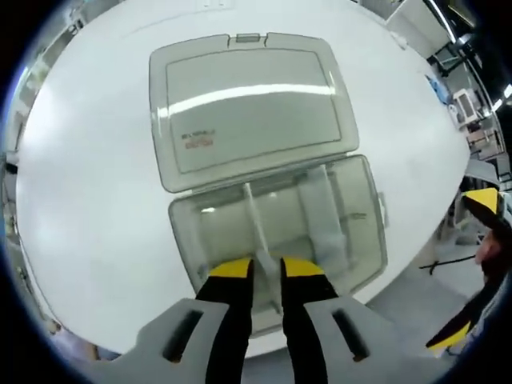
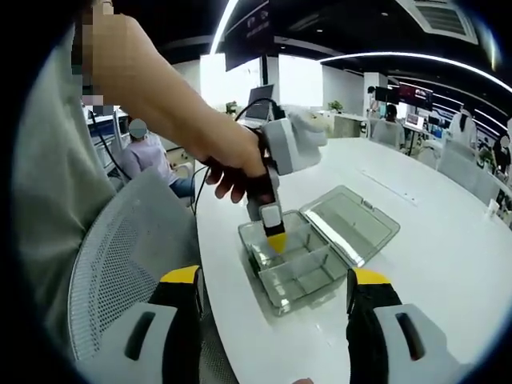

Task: Insert the divider into the dual guide fixture by aligning both edges with the guide slots and pushing it downward to the bottom, including one-sided entry, uneven engagement, binding, and posture correction.

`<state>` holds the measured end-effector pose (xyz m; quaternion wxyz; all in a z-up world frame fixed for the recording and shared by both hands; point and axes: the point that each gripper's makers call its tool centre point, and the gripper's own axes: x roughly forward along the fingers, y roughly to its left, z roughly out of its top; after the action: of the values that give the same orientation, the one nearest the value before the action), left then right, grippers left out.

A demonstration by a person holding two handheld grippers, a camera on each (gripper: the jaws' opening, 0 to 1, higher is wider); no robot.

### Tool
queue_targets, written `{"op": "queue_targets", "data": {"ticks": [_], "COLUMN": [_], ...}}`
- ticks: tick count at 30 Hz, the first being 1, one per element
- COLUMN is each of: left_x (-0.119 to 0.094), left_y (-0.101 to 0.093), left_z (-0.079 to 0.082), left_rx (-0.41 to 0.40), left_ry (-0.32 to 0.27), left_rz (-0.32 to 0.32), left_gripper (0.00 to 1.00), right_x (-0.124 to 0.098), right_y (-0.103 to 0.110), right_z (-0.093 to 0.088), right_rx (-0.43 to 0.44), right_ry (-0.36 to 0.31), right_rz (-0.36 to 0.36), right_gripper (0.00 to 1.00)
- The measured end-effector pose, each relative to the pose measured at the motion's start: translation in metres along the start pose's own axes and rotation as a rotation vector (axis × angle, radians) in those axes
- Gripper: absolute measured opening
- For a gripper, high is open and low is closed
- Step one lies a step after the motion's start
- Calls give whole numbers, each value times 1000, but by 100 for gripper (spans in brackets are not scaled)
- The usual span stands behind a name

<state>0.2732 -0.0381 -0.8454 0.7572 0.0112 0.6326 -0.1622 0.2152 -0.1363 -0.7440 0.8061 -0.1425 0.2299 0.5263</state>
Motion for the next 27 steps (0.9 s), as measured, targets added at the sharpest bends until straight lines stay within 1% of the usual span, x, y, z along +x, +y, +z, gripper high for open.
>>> {"op": "queue_targets", "data": {"ticks": [5,7,9,10,12,15,19,23,27], "left_x": [-6,-10,-12,-14,-15,-19,-22,-23,-22], "left_y": [-1,-1,3,6,5,6,3,4,2], "left_z": [0,2,-2,-2,-2,-3,-1,4,4], "left_rx": [-5,-8,-7,-16,-61,-64,-75,-84,-89], "left_ry": [-27,-51,-48,-57,-77,-93,-123,-142,-143], "left_rz": [-30,-52,-55,-61,-96,-113,-142,-149,-166], "left_gripper": [11,10,10,11,11,11,8,6,3], "right_x": [0,-1,-2,-2,-3,-3,-4,-4,-4], "right_y": [0,0,0,0,0,0,2,4,6], "right_z": [0,1,1,1,0,-1,-1,-2,-2], "right_rx": [-2,-3,-1,-1,-6,-4,-7,-8,-11], "right_ry": [2,3,0,3,9,12,22,29,35], "right_rz": [1,-1,-3,-2,-2,-3,1,5,8], "right_gripper": [71,71,71,71,71,71,71,70,70]}}
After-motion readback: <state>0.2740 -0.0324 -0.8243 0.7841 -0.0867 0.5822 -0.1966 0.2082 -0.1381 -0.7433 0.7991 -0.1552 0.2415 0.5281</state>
